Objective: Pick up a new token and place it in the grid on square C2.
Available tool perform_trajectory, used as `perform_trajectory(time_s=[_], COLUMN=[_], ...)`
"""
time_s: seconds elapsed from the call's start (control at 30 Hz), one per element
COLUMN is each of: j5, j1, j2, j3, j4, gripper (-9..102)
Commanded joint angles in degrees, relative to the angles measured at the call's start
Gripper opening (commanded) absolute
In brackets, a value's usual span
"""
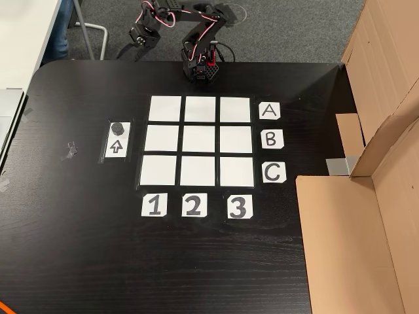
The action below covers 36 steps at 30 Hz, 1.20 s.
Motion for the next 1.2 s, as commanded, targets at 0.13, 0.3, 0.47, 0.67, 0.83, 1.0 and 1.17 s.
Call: perform_trajectory(time_s=[0.13, 0.3, 0.47, 0.67, 0.83, 1.0, 1.17], j5=[0.6, 0.6, 0.7, 1.3, 1.5, 1.5, 1.8], j1=[-0.4, -0.3, -0.5, -0.9, -2.3, -4.0, -6.2], j2=[-13.4, -19.9, -27.3, -38.4, -45.7, -53.9, -59.1], j3=[-15.6, -20.5, -27.7, -38.8, -44.7, -54.1, -57.8], j4=[4.9, 5.4, 7.5, 11.0, 11.8, 15.9, 16.3], gripper=[31, 31, 31, 31, 32, 35, 40])
